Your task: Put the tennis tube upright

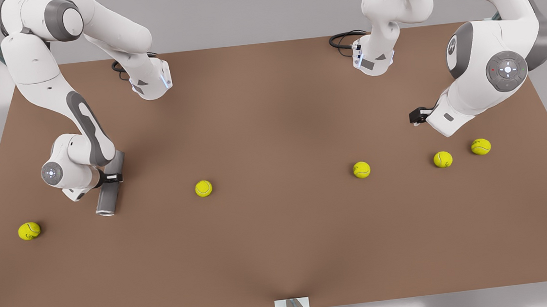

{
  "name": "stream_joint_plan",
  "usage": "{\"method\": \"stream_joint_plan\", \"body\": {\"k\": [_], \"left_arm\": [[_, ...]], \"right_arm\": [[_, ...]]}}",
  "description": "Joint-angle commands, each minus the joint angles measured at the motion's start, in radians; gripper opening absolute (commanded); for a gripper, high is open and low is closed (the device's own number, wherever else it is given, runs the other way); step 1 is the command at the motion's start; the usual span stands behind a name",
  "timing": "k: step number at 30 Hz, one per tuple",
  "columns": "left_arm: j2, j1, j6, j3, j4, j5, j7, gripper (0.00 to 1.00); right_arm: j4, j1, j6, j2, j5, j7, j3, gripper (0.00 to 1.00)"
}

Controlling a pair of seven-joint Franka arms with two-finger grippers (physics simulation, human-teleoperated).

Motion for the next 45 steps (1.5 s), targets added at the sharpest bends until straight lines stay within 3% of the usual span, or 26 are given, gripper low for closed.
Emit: {"method": "stream_joint_plan", "body": {"k": [1,8,12,20,23,28,37,45], "left_arm": [[0.0,0.0,0.0,0.0,0.0,0.0,-0.001,1.0],[0.0,0.0,0.0,0.0,0.0,0.0,-0.001,1.0],[0.0,0.0,0.0,0.0,0.0,0.0,-0.001,1.0],[0.001,0.0,0.0,0.0,0.0,0.0,-0.001,1.0],[0.001,0.0,0.0,0.0,0.0,0.0,-0.001,1.0],[0.003,0.0,0.0,0.0,0.0,0.0,-0.001,1.0],[0.003,-0.002,0.0,0.0,0.0,0.0,-0.001,1.0],[0.009,-0.002,0.002,0.0,0.0,0.0,-0.001,1.0]], "right_arm": [[0.0,0.003,-0.003,0.0,-0.005,0.004,0.0,0.66],[0.135,0.015,-0.193,-0.029,-0.013,0.007,0.075,0.68],[0.221,0.031,-0.239,-0.028,-0.028,0.008,0.181,0.68],[0.41,0.277,-0.239,-0.005,-0.096,-0.085,0.182,0.69],[0.552,0.403,-0.338,0.093,-0.096,-0.122,0.182,0.69],[0.781,0.541,-0.337,0.282,-0.154,-0.392,0.182,0.69],[0.913,0.715,-0.337,0.416,-0.16,-0.568,0.181,0.7],[1.244,0.922,-0.38,0.629,-0.159,-0.571,0.173,0.76]]}}
